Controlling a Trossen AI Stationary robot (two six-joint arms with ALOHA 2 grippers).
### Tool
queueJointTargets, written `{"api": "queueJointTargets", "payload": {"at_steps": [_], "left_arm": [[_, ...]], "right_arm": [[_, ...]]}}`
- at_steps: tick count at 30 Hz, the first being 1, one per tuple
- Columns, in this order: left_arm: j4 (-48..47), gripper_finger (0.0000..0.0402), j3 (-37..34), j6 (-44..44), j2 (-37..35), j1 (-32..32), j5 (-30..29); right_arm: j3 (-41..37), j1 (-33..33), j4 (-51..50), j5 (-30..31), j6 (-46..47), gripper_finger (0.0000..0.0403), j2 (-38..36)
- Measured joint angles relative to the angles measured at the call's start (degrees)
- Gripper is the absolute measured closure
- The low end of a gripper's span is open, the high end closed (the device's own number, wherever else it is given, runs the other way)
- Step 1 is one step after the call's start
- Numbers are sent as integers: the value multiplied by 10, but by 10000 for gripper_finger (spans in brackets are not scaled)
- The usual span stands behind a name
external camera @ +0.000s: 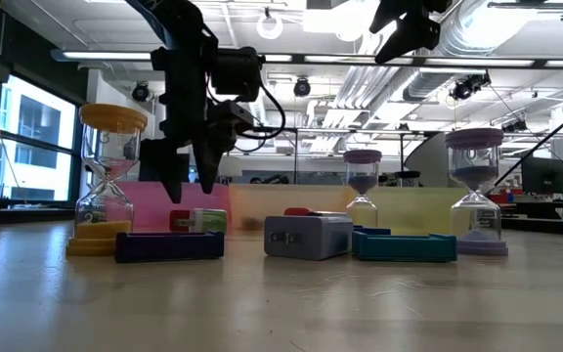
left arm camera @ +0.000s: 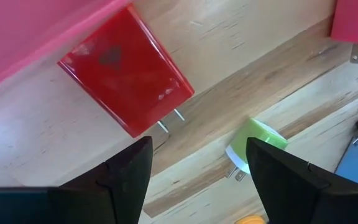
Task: Pick & Place Office items
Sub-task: Put the red charger adapter into the pink bin
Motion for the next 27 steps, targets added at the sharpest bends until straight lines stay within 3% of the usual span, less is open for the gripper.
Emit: {"api": "queueJointTargets", "payload": {"at_steps": [11, 22, 27], "left_arm": [[0, 48, 0, -14, 0, -8, -20], [6, 43, 0, -38, 0, -19, -15], [7, 43, 0, -63, 0, -32, -79]], "right_arm": [[0, 0, 0, -1, 0, 97, 0], [0, 0, -1, -1, -15, 97, 0], [0, 0, -1, -1, -15, 97, 0]]}}
